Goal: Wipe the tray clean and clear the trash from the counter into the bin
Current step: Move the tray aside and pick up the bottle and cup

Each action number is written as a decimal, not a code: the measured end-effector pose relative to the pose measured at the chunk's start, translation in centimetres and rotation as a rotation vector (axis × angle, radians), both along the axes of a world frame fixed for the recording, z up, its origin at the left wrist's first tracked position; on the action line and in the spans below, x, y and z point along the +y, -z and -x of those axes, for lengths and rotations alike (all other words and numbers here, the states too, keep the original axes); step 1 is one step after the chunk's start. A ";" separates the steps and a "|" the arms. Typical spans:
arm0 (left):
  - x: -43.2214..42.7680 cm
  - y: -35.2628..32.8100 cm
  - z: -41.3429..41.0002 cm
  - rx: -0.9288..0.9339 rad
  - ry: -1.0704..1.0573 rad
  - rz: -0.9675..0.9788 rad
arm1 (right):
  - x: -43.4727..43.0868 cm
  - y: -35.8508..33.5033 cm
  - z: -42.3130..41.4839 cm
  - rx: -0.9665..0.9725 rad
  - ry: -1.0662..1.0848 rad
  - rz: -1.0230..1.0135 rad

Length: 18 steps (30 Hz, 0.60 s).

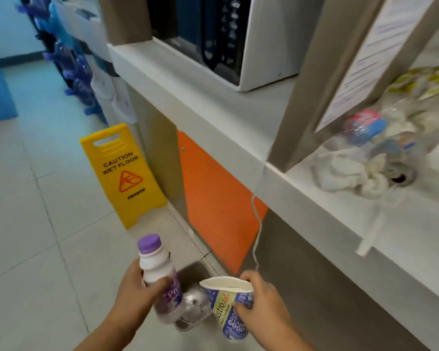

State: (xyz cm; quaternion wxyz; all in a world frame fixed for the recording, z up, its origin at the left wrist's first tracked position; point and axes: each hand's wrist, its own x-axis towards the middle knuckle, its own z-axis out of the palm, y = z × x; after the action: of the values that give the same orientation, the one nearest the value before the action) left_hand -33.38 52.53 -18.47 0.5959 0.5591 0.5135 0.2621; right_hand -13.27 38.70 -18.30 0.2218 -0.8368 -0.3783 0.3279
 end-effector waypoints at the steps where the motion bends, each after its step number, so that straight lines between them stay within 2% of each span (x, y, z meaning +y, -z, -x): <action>1: 0.2 2.3 0.2 0.015 -0.028 0.020 | 0.9 2.6 0.1 0.012 0.012 0.046; 7: 1.1 15.5 1.5 0.140 -0.175 0.063 | 6.1 15.9 1.3 0.036 0.008 0.238; 10: 2.0 21.1 2.5 0.291 -0.122 0.153 | 7.7 20.8 1.8 0.059 0.024 0.278; 12: 2.3 23.5 2.8 0.360 -0.046 0.222 | 8.3 23.2 2.1 0.075 0.023 0.272; 18: 2.7 27.4 0.9 0.416 -0.071 0.214 | 9.1 27.6 2.5 0.163 0.007 0.213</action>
State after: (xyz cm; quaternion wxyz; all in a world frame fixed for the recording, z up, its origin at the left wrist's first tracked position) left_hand -34.23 55.27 -45.87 0.5236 0.5161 0.6695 0.1062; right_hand -15.79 47.76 -45.87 0.1629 -0.8275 -0.3193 0.4322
